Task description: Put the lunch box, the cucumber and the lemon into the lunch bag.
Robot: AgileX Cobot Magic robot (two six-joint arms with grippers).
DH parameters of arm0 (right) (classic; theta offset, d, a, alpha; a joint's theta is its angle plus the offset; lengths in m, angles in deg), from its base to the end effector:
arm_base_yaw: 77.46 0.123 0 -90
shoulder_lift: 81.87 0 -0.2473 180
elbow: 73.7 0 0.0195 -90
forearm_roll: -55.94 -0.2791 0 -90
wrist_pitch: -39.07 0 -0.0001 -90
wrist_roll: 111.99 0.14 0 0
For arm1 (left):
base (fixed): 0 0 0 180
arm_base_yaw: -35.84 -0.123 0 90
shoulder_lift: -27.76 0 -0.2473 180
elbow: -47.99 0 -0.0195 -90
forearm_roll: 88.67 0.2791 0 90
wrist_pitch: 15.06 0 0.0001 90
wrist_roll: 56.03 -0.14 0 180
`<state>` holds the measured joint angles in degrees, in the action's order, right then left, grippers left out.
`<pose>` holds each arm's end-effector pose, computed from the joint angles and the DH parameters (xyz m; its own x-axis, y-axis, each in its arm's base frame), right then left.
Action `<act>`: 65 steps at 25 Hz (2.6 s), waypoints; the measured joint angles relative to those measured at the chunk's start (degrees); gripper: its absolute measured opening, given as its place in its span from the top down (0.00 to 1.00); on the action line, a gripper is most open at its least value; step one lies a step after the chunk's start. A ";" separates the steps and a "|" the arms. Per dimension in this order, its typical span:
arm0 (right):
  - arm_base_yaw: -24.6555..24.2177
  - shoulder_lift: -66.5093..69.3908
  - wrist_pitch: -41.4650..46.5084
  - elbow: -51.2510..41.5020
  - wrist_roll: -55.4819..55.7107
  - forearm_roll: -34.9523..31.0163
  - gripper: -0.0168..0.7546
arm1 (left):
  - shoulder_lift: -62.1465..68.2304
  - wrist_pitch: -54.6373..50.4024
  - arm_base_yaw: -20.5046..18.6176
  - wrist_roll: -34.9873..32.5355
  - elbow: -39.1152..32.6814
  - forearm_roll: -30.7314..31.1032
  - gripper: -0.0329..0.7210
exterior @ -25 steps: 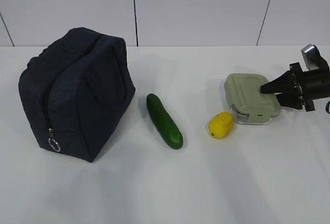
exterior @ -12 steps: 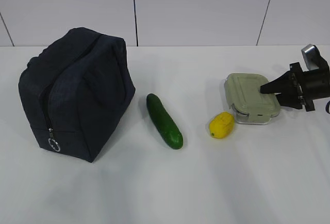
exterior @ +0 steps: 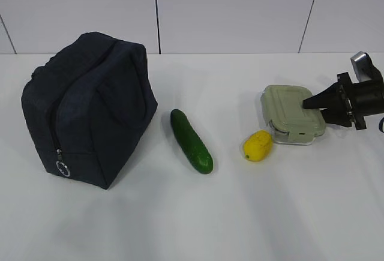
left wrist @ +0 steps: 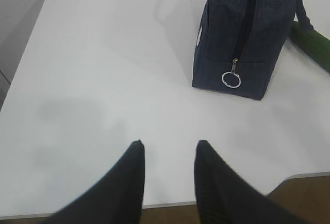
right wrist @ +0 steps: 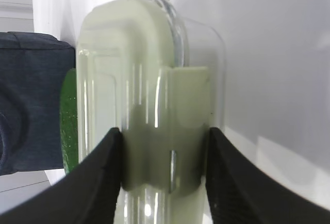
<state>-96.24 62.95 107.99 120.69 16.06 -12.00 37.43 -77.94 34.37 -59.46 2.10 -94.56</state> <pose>0.4496 -0.0250 0.0294 -0.9428 0.2252 -0.2460 -0.0851 0.5507 0.8304 0.0983 -0.0103 0.2722 -0.4734 0.0007 -0.8808 0.0609 0.9976 -0.0320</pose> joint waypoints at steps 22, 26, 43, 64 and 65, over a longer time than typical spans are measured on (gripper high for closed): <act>0.00 -2.08 -2.57 -0.49 6.22 1.10 0.54 | 0.00 0.00 0.00 0.00 0.00 0.00 0.64; 0.00 -2.08 -2.80 -0.62 6.63 -0.09 0.54 | 0.00 0.00 0.00 0.00 0.00 0.00 0.64; 0.00 -3.97 -3.14 -0.62 7.37 -0.96 0.54 | 8.29 0.00 0.00 0.00 6.58 0.72 0.64; 0.10 -6.58 -3.14 -0.62 7.47 -1.29 0.54 | 58.08 19.28 0.00 -13.31 18.84 -20.34 0.47; 0.10 -6.58 -3.14 -0.62 7.47 -1.29 0.54 | 60.55 19.28 0.00 -15.16 19.80 -23.42 0.44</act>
<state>-96.14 56.37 104.85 120.08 23.53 -13.30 97.98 -58.66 34.37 -74.62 21.90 -117.98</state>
